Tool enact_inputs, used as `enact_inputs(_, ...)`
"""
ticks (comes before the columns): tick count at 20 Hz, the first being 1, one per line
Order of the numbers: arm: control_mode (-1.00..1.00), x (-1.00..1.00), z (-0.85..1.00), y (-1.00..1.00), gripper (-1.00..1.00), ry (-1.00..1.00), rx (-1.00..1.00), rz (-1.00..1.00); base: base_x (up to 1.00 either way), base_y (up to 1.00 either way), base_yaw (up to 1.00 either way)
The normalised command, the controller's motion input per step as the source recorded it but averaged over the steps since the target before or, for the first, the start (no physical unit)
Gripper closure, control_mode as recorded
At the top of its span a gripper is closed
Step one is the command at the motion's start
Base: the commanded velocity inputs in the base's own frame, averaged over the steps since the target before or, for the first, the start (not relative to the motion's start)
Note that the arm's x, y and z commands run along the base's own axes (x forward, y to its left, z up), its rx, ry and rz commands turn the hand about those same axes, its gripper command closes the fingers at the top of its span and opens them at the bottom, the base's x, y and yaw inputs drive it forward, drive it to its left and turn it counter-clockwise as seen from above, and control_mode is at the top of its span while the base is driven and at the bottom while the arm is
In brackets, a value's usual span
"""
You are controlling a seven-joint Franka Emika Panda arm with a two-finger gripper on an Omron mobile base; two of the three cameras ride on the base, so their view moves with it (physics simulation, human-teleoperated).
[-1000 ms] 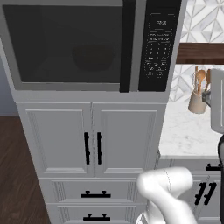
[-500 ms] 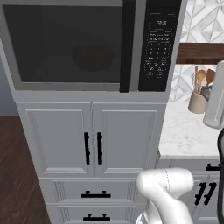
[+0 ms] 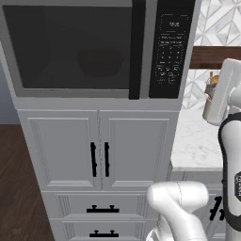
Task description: Open the microwave, place the bowl with waffle inside the microwave, then close the microwave door and turn it on.
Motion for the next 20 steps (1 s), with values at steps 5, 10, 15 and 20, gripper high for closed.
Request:
enact_inputs(5,-1.0,0.58,-0.17,0.0,1.0,0.0,0.0,0.0,0.0,0.0,0.0)
enact_inputs(10,-1.0,0.55,-0.3,0.01,1.0,0.0,-0.02,0.0,0.0,0.0,0.0)
enact_inputs(15,-1.0,0.51,-0.16,0.03,1.0,0.0,0.0,0.0,0.0,0.0,0.0)
enact_inputs(20,-1.0,0.53,-0.05,0.01,1.0,0.0,0.0,0.0,0.0,0.0,0.0)
